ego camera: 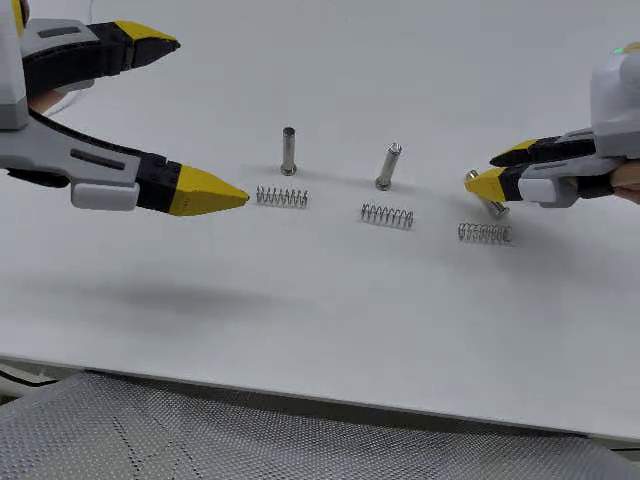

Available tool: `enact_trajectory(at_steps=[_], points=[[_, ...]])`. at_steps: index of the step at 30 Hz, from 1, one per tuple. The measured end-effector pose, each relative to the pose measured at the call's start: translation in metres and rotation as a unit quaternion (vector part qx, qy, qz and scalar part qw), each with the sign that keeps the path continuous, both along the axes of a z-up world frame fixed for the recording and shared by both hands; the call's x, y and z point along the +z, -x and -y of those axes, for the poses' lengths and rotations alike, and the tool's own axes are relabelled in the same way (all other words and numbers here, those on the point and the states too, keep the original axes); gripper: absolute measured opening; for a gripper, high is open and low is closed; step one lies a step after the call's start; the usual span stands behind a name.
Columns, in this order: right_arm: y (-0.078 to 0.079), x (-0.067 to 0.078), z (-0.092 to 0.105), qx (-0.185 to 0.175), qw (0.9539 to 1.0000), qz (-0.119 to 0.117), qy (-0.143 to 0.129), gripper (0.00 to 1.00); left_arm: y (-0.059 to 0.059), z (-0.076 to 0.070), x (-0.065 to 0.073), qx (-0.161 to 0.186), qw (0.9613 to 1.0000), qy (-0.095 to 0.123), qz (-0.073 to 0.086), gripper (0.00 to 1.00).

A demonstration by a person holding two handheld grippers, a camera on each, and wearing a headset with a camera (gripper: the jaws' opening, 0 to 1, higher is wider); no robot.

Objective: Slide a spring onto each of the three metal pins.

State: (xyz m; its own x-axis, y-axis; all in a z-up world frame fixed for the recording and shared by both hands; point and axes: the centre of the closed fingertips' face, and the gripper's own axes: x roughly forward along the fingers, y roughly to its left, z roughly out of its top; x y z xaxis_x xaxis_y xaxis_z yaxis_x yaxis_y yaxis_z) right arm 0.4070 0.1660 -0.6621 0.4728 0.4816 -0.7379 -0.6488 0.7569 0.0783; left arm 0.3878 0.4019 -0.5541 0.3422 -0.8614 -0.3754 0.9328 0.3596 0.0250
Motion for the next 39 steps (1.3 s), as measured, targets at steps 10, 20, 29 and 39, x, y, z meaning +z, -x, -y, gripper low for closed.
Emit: enact_trajectory(at_steps=[10,20,29,39], points=[[-0.008,-0.01,-0.003,-0.014,0.9997,-0.01,0.014,0.26,0.0,-0.001,0.001,0.002,0.9999,0.013,-0.009,0.99],[-0.003,-0.018,-0.002,-0.015,0.9977,-0.018,0.063,0.2,-0.005,-0.009,-0.001,0.012,0.9998,0.015,-0.011,0.99],[-0.006,-0.019,-0.004,-0.048,0.9944,-0.047,0.082,0.17,-0.008,-0.012,0.001,0.021,0.9995,0.022,-0.008,0.98],[-0.005,-0.019,-0.003,-0.059,0.9912,-0.069,0.097,0.14,-0.005,-0.013,0.004,0.021,0.9993,0.031,-0.005,0.97]])
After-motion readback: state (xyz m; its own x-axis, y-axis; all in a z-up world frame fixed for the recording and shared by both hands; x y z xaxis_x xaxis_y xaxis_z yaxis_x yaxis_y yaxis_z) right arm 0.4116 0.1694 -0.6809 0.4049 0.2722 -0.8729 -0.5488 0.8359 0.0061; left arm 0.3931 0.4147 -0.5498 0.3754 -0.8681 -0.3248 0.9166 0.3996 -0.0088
